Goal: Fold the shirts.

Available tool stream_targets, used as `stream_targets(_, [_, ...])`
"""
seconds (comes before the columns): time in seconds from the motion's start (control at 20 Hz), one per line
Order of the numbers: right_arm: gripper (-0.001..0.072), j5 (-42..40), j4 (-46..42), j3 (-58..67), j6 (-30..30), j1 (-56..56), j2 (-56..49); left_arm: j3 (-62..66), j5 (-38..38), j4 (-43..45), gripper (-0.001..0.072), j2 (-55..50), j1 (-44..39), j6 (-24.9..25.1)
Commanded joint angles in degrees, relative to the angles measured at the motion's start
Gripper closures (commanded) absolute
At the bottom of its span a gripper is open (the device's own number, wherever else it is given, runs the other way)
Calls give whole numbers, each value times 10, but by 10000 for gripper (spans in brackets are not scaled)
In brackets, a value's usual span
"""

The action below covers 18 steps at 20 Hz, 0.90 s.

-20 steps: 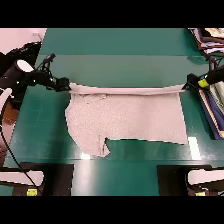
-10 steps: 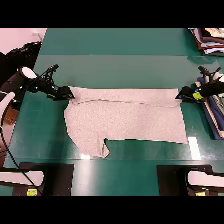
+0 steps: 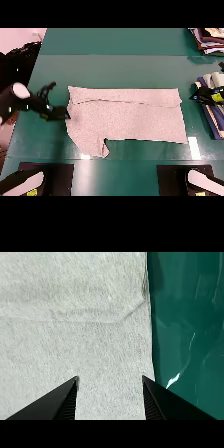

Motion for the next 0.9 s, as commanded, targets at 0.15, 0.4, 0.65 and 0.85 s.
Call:
stream_targets(0.15, [267, 18, 64, -1, -16, -3, 17, -195, 29, -78, 173, 133, -45, -33])
stream_targets(0.4, [267, 44, 75, 0, -16, -3, 17, -219, 97, -101, 173, 132, -46, -33])
stream_targets(0.65, [267, 68, 75, -1, -16, -3, 17, -243, 159, -180, 174, 132, -46, -13])
stream_targets(0.85, [267, 88, 70, -12, -16, -12, 22, -244, 168, -186, 681, 132, -46, -12])
